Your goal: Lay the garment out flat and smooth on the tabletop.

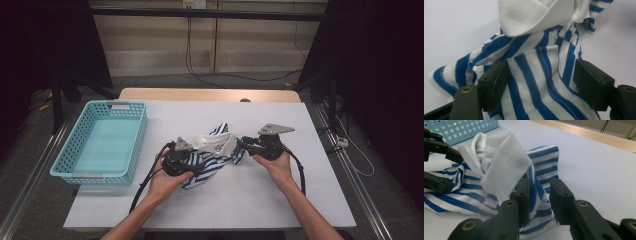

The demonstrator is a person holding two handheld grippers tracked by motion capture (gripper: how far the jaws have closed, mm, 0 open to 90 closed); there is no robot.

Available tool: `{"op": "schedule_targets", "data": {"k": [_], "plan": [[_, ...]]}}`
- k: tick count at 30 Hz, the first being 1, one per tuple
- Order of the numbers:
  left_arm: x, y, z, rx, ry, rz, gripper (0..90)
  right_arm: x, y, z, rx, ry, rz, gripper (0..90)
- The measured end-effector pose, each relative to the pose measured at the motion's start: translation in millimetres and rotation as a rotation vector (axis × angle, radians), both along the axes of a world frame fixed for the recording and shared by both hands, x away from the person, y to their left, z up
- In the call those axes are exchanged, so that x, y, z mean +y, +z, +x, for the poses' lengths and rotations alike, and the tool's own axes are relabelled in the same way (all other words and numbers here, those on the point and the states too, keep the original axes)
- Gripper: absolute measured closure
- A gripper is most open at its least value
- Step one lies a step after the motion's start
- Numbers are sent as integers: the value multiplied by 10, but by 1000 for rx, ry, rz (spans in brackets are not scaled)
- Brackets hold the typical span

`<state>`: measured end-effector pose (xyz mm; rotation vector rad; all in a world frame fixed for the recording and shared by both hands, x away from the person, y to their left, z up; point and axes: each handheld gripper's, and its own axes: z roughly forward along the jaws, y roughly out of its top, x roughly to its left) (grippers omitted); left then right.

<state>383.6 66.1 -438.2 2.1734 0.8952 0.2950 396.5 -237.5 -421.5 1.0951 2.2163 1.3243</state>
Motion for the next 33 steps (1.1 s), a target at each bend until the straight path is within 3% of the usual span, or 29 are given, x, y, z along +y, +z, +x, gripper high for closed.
{"op": "schedule_targets", "data": {"k": [2,3,4,7,8,9,10,11,12,15,17,18,22,27,28,29,31,33], "plan": [[-17,-43,-8,-25,23,21,348,14,-25,-13,8,-2,6,677],[-2,-53,7,-19,13,5,388,19,-33,-25,7,1,-9,671],[0,-49,1,-29,47,13,442,24,-37,-42,9,3,-15,661],[93,-30,40,-17,39,-4,595,20,-34,-95,6,5,-19,633],[127,-20,57,-24,26,17,627,14,-36,-121,6,2,-21,609],[144,-17,67,-17,19,9,663,9,-40,-135,9,1,-24,573],[137,-17,58,-8,39,-29,685,8,-50,-154,16,1,-20,569],[162,5,61,-16,25,-14,700,6,-64,-170,25,5,-25,570],[156,16,49,-11,28,-39,705,10,-80,-175,28,10,-35,575],[194,53,12,-23,25,-54,714,18,-112,-167,34,19,-34,675],[259,92,2,-36,5,-37,744,29,-117,-165,30,24,-39,777],[270,99,-19,-26,24,-75,764,25,-110,-167,27,23,-38,813],[427,191,-62,-39,16,-103,843,-52,-44,-159,1,-12,-15,862],[540,240,-124,-36,31,-136,837,-177,35,-151,-20,-39,10,867],[535,228,-105,-35,23,-102,781,-180,44,-152,-20,-43,15,867],[500,207,-87,-31,17,-81,708,-183,46,-149,-20,-43,17,867],[343,153,-84,-32,-1,-105,684,-170,37,-142,-17,-41,16,867],[230,137,-74,-49,-28,-84,670,-163,30,-136,-20,-36,10,867]]}}
